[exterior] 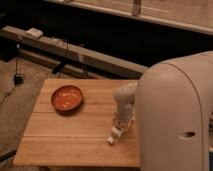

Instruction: Place the bottle in the ceramic bowl

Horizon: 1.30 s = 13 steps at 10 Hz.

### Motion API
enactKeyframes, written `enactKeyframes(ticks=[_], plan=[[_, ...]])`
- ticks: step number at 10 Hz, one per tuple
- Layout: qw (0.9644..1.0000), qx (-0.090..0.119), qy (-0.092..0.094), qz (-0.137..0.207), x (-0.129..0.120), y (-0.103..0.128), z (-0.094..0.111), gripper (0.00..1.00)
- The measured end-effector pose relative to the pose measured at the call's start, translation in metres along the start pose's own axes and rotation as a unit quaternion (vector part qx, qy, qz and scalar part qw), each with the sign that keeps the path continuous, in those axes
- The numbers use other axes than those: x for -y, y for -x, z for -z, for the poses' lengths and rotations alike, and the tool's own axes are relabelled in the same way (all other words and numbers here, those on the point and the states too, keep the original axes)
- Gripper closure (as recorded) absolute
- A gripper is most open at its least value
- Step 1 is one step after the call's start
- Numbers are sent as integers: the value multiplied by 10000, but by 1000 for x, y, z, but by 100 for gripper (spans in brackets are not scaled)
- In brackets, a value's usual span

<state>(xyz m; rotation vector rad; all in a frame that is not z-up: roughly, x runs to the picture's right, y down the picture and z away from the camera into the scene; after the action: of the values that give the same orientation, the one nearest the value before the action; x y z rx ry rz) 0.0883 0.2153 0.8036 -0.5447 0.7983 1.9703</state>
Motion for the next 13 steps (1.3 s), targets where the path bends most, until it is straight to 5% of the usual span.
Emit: enactKeyframes(ticks=[2,4,6,10,13], plan=[[9997,77,65,226,-14,0,19,100],[9979,154,86,622,-47,-5,41,100],[9932,234,73,1139,-89,-12,64,100],[9745,302,-62,2223,-171,-22,94,100],[9536,278,-240,2988,-232,-21,103,100]])
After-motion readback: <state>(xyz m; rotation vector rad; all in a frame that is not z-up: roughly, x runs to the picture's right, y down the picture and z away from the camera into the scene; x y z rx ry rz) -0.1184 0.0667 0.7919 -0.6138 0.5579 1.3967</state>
